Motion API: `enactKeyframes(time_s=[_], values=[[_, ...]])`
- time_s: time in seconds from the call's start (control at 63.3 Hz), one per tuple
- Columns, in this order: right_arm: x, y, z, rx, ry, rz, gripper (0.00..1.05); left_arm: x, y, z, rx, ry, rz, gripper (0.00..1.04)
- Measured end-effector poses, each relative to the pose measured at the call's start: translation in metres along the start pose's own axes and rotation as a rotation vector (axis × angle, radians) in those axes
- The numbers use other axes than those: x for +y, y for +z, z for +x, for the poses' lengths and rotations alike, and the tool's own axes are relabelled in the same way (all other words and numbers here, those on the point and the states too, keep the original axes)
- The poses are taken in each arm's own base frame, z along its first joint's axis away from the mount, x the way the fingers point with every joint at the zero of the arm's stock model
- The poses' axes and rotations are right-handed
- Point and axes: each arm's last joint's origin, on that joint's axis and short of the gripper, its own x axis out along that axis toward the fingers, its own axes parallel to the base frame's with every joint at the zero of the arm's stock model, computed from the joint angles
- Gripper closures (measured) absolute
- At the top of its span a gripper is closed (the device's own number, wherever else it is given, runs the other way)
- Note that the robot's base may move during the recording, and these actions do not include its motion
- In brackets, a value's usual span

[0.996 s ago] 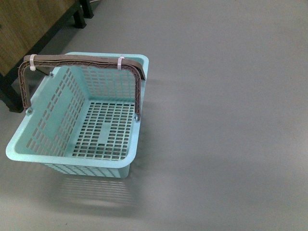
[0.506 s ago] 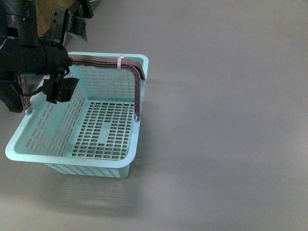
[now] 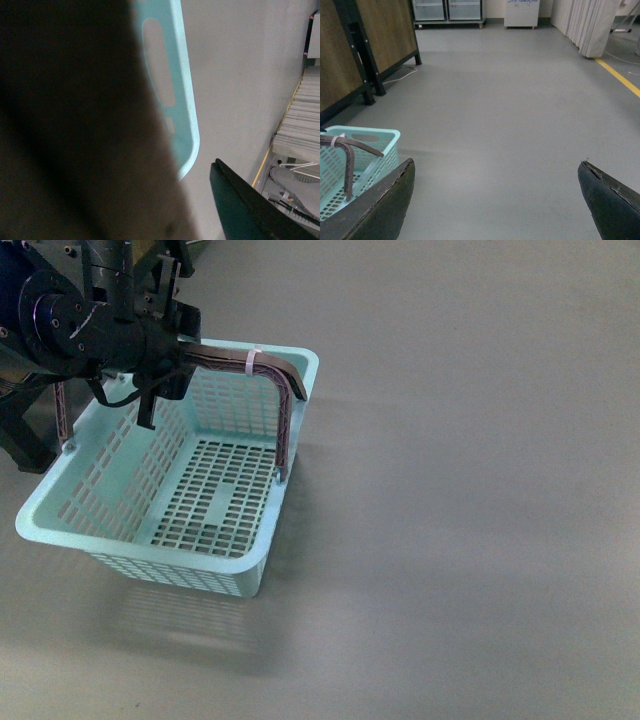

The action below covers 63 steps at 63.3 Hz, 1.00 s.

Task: Pick lemon and mango into basket

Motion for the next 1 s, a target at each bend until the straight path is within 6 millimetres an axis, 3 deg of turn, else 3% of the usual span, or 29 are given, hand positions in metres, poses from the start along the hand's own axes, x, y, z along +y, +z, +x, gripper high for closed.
enactKeyframes(time_s=[0.063, 0.19, 0.269, 0.427, 0.79, 0.996], values=[[0.000, 0.000, 0.000, 0.000, 0.000, 0.000, 0.09, 0.000, -0.001, 0.000, 0.003, 0.005, -0.043, 0.85], [0.000, 0.000, 0.000, 0.000, 0.000, 0.000, 0.09, -0.002, -0.005, -0.006, 0.017, 0.007, -0.065, 0.88], [0.000, 0.000, 0.000, 0.000, 0.000, 0.000, 0.09, -0.002, -0.007, -0.021, 0.002, 0.028, -0.075, 0.88], [0.000, 0.000, 0.000, 0.000, 0.000, 0.000, 0.09, -0.022, -0.006, -0.074, -0.037, 0.059, -0.115, 0.88], [0.000, 0.000, 0.000, 0.000, 0.000, 0.000, 0.09, -0.118, -0.005, -0.226, -0.085, -0.179, -0.190, 0.88], [0.000, 0.000, 0.000, 0.000, 0.000, 0.000, 0.09, -0.141, -0.015, -0.286, -0.065, -0.252, -0.193, 0.88]])
